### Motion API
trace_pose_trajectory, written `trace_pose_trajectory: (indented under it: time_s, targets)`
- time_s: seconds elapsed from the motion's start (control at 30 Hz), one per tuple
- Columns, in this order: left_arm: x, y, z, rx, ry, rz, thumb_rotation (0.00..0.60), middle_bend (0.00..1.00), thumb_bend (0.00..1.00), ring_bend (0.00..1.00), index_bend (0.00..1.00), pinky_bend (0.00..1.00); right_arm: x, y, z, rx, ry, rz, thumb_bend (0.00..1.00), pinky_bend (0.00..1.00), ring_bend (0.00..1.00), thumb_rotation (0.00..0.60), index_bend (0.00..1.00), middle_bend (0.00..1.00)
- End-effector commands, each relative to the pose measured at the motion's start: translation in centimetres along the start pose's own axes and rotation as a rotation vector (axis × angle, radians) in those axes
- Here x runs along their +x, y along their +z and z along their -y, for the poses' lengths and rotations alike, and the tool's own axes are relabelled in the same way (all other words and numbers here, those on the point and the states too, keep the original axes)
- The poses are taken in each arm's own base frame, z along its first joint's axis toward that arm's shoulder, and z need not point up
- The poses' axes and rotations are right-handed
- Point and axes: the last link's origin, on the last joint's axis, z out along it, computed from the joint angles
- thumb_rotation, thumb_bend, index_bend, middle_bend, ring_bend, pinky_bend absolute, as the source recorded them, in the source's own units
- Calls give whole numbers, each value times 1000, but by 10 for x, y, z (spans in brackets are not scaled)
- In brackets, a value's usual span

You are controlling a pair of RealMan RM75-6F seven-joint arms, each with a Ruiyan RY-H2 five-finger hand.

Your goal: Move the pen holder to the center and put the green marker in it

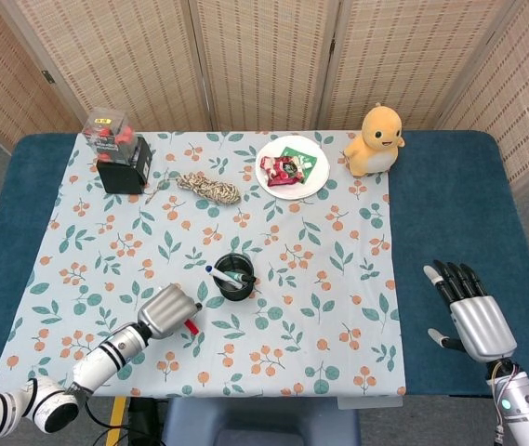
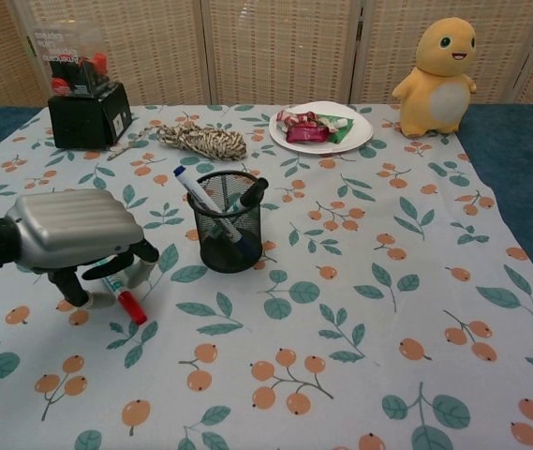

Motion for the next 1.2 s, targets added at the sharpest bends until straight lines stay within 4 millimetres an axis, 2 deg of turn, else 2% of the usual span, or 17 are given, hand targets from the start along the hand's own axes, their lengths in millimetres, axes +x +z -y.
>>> trace_pose_trajectory:
  time_s: [0.03,0.53,0.87,1.07,1.2]
  targets:
    - [-2,1,-1,-2,7,7,600,815,352,729,522,716,1,-1,0,2,3,-2,152,0,0,600,0,0]
    - [-8,6,-6,-10,-1,19,600,815,354,729,540,716,3,-3,-1,7,10,-12,152,0,0,600,0,0]
    - [-10,7,-11,-22,-27,12,600,820,371,732,669,732,5,-3,-1,5,12,-28,152,0,0,600,0,0]
    - [-5,3,-10,-10,-36,-10,600,829,377,741,710,740,5,-3,-1,7,14,-31,152,0,0,600,0,0]
    - [8,-7,-4,18,-51,-50,600,831,378,744,712,742,5,-3,-1,7,15,-30,152,0,0,600,0,0]
